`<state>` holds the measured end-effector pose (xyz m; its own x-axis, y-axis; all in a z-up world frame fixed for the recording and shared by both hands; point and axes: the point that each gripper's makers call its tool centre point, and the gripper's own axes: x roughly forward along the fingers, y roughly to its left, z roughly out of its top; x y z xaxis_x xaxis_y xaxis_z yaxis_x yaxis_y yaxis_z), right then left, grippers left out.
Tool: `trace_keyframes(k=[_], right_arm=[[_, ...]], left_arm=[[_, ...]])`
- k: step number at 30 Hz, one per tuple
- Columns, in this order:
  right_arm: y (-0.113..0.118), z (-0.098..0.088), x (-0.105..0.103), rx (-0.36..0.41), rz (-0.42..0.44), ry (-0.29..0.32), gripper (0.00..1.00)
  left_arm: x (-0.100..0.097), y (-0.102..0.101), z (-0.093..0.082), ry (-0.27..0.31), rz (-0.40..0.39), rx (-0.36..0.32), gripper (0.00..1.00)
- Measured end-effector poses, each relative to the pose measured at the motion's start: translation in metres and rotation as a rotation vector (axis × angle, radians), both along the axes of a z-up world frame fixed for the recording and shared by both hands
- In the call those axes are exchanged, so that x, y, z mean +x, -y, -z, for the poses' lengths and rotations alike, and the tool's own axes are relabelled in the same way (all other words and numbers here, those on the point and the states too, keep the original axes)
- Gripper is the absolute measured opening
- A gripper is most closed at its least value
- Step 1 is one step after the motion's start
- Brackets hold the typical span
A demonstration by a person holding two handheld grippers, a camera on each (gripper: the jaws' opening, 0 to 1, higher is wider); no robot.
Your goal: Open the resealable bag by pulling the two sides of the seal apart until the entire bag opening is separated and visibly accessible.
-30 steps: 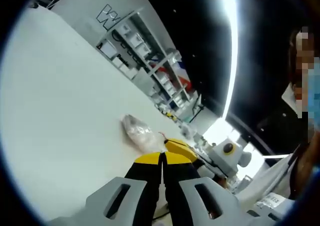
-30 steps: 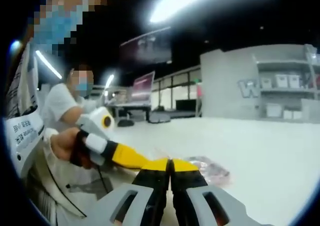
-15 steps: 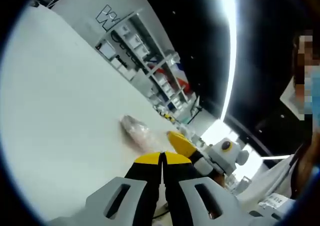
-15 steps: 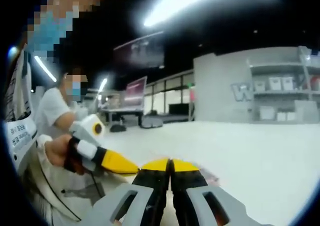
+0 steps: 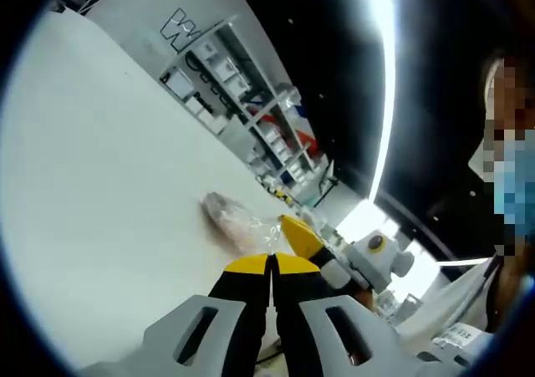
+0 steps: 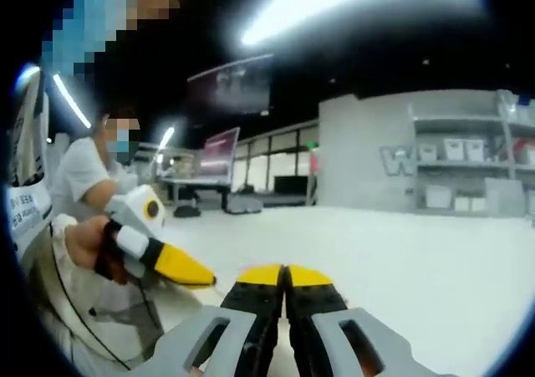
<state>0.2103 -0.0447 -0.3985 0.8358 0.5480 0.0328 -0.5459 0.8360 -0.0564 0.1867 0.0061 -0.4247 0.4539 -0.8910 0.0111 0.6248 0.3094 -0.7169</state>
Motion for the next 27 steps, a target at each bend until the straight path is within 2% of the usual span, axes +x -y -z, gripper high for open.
trace_keyframes(k=[2,8,10,12,13,17,20,27], right_arm=[[0.000,0.000,-0.001,-0.003,-0.003,0.006,0.00],[-0.002,-0.005,-0.006,0.069,-0.041,-0.013,0.00],[-0.004,-0.008,-0.008,0.044,-0.045,0.026,0.00],[-0.007,-0.012,-0.011,0.050,-0.053,0.044,0.13],[-0.007,-0.014,-0.013,0.053,-0.056,0.060,0.15],[-0.015,-0.017,-0.018,0.027,-0.081,0.080,0.13],[-0.021,-0.014,-0.018,-0.026,-0.086,0.097,0.13],[-0.028,-0.001,-0.018,-0.087,-0.116,0.056,0.09]], left_arm=[[0.000,0.000,0.000,-0.002,-0.003,-0.003,0.00],[0.000,0.000,0.000,-0.004,-0.008,-0.003,0.00],[0.001,0.000,0.000,-0.005,-0.009,-0.005,0.00],[0.001,0.000,-0.001,-0.006,-0.011,-0.008,0.00],[0.001,0.000,-0.001,-0.005,-0.011,-0.008,0.00],[0.001,0.000,-0.001,-0.002,-0.014,-0.008,0.00],[0.001,0.000,-0.001,-0.002,-0.013,-0.007,0.00],[0.002,0.000,-0.001,0.001,-0.013,-0.009,0.00]])
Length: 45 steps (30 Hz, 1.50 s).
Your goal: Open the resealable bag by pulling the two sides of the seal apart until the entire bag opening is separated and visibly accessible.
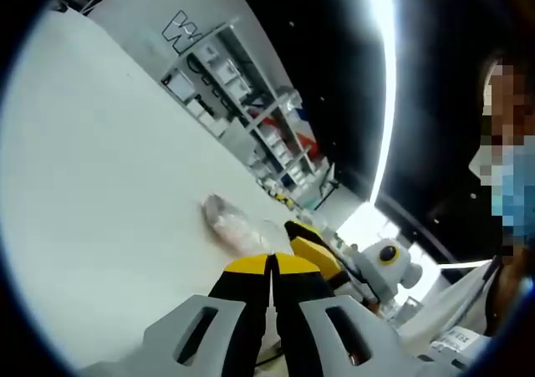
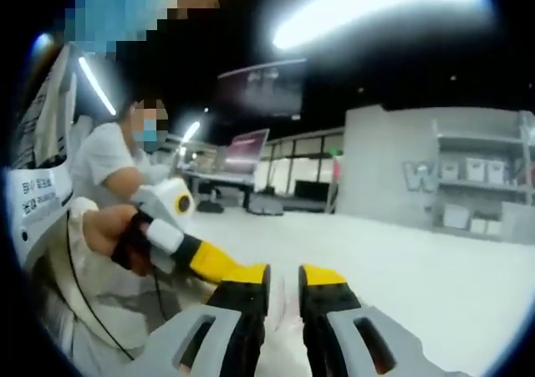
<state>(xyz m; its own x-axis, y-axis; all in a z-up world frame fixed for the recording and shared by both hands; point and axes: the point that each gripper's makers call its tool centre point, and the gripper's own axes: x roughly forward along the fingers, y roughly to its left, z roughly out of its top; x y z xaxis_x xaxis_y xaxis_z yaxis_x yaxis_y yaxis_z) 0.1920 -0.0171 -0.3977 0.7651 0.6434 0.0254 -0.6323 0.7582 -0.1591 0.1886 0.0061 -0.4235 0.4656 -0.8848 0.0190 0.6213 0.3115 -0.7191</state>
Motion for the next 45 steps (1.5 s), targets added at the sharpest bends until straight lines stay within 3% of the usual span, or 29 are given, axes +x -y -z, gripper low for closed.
trace_keyframes(k=[22,41,45], right_arm=[[0.001,0.013,0.003,-0.055,0.013,-0.034,0.01],[0.003,0.015,0.003,-0.033,0.020,-0.056,0.00],[0.008,0.012,0.005,-0.012,0.038,-0.055,0.00]], left_arm=[[0.000,0.000,0.000,0.007,0.002,0.008,0.00],[0.000,0.000,0.001,0.007,0.001,0.013,0.00],[-0.001,0.000,-0.001,0.030,-0.008,0.005,0.01]])
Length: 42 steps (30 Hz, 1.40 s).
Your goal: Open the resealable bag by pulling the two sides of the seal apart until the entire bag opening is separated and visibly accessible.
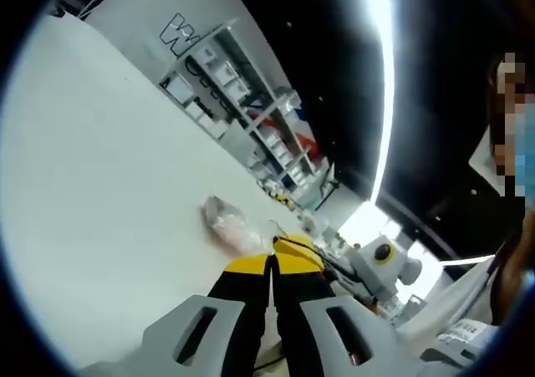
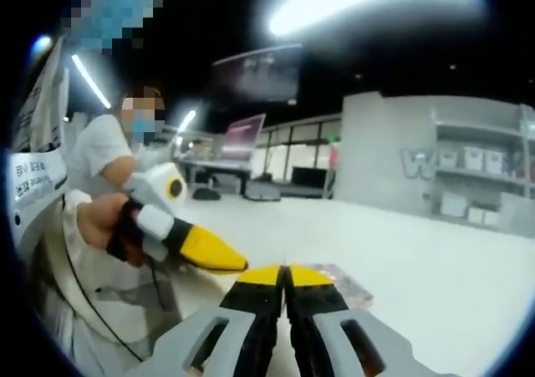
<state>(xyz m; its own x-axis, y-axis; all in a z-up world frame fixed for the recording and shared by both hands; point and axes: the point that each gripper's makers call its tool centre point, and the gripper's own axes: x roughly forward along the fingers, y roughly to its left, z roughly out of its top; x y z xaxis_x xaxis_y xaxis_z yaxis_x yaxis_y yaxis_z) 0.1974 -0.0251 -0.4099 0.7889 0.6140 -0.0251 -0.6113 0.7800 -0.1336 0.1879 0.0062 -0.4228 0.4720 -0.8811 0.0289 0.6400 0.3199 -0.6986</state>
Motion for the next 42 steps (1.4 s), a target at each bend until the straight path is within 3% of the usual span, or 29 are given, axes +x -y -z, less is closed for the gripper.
trace_keyframes(k=[2,6,8,12,18,22,25,29,31,33,35,38,42], right_arm=[[0.002,-0.002,0.001,0.018,0.005,-0.001,0.00],[0.005,-0.006,0.002,0.052,0.008,-0.001,0.00],[0.005,-0.007,0.002,0.061,0.011,-0.002,0.00],[0.005,-0.006,0.002,0.053,0.012,-0.002,0.00],[0.004,-0.005,0.002,0.048,0.011,-0.002,0.00],[0.004,-0.004,0.002,0.044,0.011,-0.004,0.00],[0.004,-0.005,0.001,0.044,0.010,-0.004,0.00],[0.004,-0.005,0.001,0.049,0.008,-0.004,0.00],[0.004,-0.005,0.001,0.049,0.008,-0.005,0.00],[0.003,-0.005,0.001,0.047,0.007,-0.005,0.00],[0.003,-0.005,0.001,0.046,0.007,-0.005,0.00],[0.004,-0.006,0.002,0.056,0.006,-0.010,0.00],[0.005,-0.007,0.003,0.069,0.007,-0.012,0.00]], left_arm=[[-0.002,-0.001,-0.001,0.021,-0.001,0.006,0.04],[0.004,-0.011,-0.004,0.131,-0.068,0.067,0.13],[0.008,-0.020,-0.013,0.224,-0.120,0.095,0.16],[0.017,-0.036,-0.030,0.331,-0.221,0.121,0.34],[0.022,-0.045,-0.030,0.459,-0.279,0.299,0.35],[0.021,-0.043,-0.033,0.477,-0.285,0.316,0.35],[0.021,-0.045,-0.042,0.474,-0.303,0.274,0.33],[0.020,-0.051,-0.049,0.505,-0.322,0.303,0.15],[0.021,-0.053,-0.051,0.513,-0.330,0.314,0.12],[0.022,-0.056,-0.058,0.542,-0.346,0.290,0.12],[0.025,-0.061,-0.061,0.579,-0.378,0.313,0.17],[0.027,-0.060,-0.059,0.596,-0.376,0.362,0.18],[0.026,-0.061,-0.063,0.612,-0.380,0.363,0.18]])
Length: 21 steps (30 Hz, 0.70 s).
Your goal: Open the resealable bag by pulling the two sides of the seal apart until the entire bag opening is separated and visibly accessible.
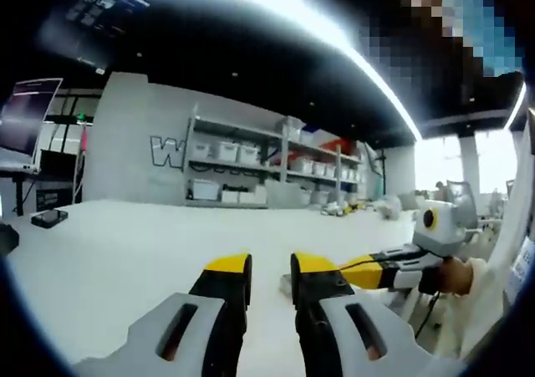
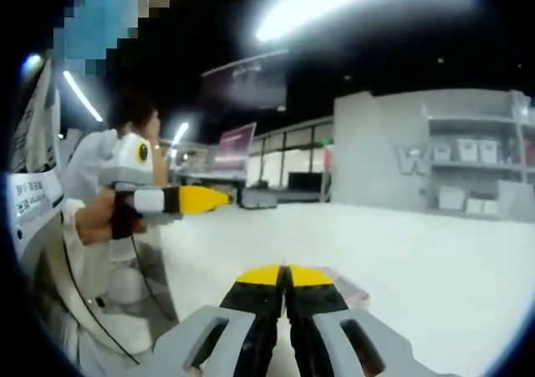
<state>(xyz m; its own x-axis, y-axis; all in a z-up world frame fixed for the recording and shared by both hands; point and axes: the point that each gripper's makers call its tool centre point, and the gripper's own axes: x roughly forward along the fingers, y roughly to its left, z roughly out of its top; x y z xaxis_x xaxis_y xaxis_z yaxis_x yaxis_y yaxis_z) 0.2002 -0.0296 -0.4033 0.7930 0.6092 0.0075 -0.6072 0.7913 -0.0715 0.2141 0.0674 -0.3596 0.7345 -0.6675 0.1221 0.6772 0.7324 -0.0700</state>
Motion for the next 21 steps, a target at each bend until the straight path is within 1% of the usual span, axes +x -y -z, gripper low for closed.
trace_keyframes(k=[3,7,10,12,14,17,18,19,21], right_arm=[[-0.001,0.001,0.001,-0.009,0.004,-0.001,0.00],[-0.001,0.001,0.001,-0.012,0.007,0.000,0.00],[-0.001,-0.001,0.001,0.009,0.002,-0.004,0.00],[-0.001,-0.002,0.002,0.027,-0.003,-0.008,0.00],[-0.002,-0.004,0.001,0.028,-0.004,0.000,0.00],[-0.001,-0.008,0.001,0.037,-0.003,0.010,0.00],[0.000,-0.009,0.001,0.043,-0.002,0.014,0.00],[0.001,-0.011,0.001,0.050,0.000,0.016,0.00],[0.003,-0.015,0.002,0.066,0.000,0.019,0.00]], left_arm=[[0.000,0.001,0.001,0.011,-0.003,0.014,0.18],[-0.001,0.005,0.009,-0.015,0.022,0.012,0.17],[-0.001,0.004,0.009,-0.014,0.024,0.017,0.17],[-0.001,0.003,0.007,-0.013,0.026,0.002,0.18],[-0.001,0.003,0.007,-0.017,0.028,-0.006,0.20],[-0.002,0.005,0.012,-0.027,0.029,0.000,0.30],[-0.001,0.005,0.014,-0.020,0.024,0.013,0.35],[0.000,0.005,0.014,-0.007,0.016,0.022,0.45],[0.005,0.002,0.010,0.039,-0.033,0.041,0.67]])
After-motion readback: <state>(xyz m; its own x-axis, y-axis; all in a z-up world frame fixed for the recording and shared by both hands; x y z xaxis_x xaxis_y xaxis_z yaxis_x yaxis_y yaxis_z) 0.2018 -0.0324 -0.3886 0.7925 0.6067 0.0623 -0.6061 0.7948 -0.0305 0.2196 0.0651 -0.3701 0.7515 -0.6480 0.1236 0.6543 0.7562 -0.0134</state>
